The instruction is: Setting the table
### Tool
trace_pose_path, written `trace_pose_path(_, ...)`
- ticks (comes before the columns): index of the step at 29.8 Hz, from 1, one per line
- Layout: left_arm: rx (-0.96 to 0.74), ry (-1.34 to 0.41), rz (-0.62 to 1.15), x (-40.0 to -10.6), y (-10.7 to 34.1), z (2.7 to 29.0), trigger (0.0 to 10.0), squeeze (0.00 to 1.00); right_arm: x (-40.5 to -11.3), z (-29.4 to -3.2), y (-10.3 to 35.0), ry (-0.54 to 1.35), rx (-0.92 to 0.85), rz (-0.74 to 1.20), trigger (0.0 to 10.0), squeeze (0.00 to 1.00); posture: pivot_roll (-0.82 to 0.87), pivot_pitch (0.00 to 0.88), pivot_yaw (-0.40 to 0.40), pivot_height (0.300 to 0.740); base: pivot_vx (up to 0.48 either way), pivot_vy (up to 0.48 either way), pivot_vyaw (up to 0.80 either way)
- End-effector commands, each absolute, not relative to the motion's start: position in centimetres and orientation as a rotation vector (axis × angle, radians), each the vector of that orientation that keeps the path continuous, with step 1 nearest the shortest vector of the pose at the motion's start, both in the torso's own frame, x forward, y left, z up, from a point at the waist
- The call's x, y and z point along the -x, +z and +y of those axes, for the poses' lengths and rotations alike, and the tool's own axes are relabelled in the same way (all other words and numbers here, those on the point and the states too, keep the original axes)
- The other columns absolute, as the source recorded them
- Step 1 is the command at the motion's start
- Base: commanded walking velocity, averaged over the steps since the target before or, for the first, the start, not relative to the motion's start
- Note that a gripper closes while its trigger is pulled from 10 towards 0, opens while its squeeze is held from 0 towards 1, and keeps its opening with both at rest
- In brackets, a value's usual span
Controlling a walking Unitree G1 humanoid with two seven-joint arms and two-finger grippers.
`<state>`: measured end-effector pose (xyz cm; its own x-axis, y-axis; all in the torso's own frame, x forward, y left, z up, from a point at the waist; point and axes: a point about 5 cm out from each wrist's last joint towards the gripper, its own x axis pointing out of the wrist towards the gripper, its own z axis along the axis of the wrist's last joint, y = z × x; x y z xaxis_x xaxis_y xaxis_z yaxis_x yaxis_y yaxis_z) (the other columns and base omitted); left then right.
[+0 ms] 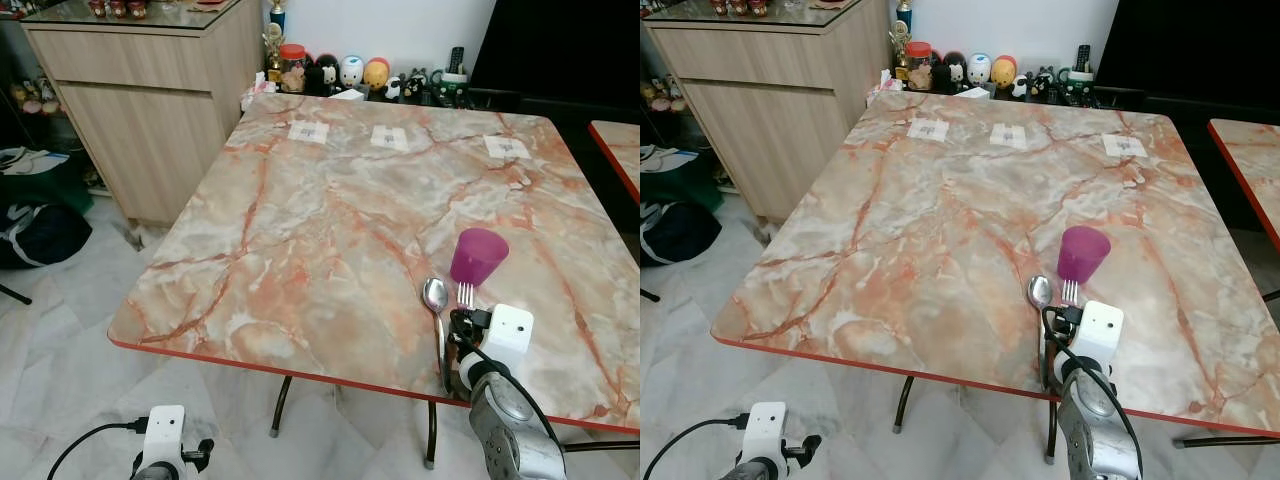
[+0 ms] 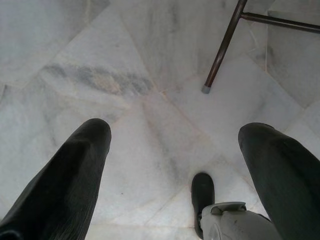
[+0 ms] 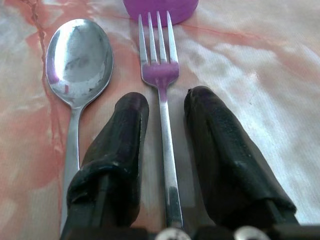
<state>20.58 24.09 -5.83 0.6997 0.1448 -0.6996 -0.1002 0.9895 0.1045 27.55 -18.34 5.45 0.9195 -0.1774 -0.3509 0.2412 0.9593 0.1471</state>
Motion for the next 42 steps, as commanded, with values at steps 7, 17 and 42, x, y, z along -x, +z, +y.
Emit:
trace_pose_path(7,-0.068,0.127,0.781,-20.7,-5.8,23.9,10.0,0.00,-27.3,-18.6,5.0,-0.219,-0.185,0.372,0.0,0.00,0.11,0.010,-0.043,0.740,0.000,0.000,0.00)
trace_pose_path(17,-0.062,0.128,0.781,-20.7,-5.8,23.8,10.0,0.00,-27.4,-18.4,5.0,-0.211,-0.187,0.372,0.0,0.00,0.11,0.013,-0.046,0.740,0.000,0.000,0.00)
trace_pose_path(42,-0.070,0.122,0.788,-20.6,-5.9,23.7,10.0,0.00,-25.2,-20.6,9.2,-0.352,-0.018,-0.016,10.0,0.00,0.10,0.030,-0.049,0.740,0.000,0.000,0.00)
